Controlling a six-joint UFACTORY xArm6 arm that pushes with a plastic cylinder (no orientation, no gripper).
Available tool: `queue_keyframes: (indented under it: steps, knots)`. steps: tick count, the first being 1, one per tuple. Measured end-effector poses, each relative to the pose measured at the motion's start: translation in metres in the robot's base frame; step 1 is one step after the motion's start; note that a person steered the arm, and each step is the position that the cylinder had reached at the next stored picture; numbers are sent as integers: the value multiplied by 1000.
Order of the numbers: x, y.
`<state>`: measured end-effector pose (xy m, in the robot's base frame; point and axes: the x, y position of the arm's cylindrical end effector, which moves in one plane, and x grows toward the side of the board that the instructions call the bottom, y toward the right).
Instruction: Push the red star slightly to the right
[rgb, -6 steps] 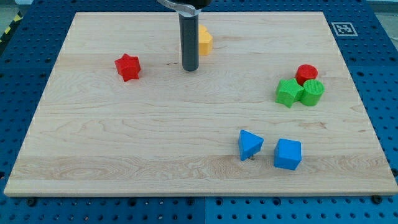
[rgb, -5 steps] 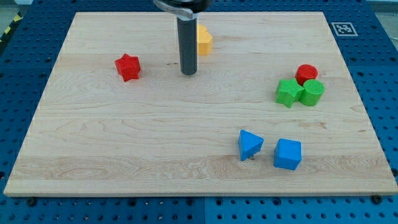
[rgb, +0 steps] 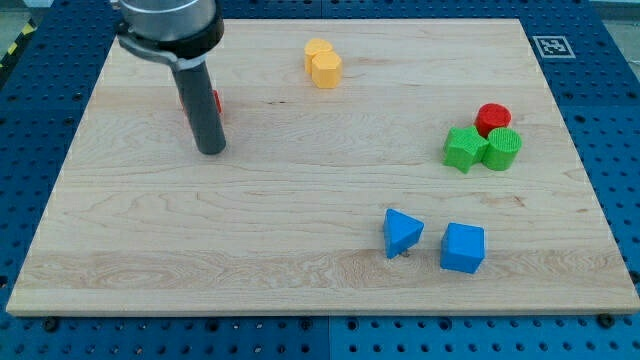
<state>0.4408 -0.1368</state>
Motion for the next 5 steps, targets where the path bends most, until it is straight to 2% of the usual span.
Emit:
queue_keyframes:
  steps: [1, 2, 3, 5]
  knots:
    - [-7, -64]
    - [-52, -88]
    - [-65, -73]
    - [-65, -30]
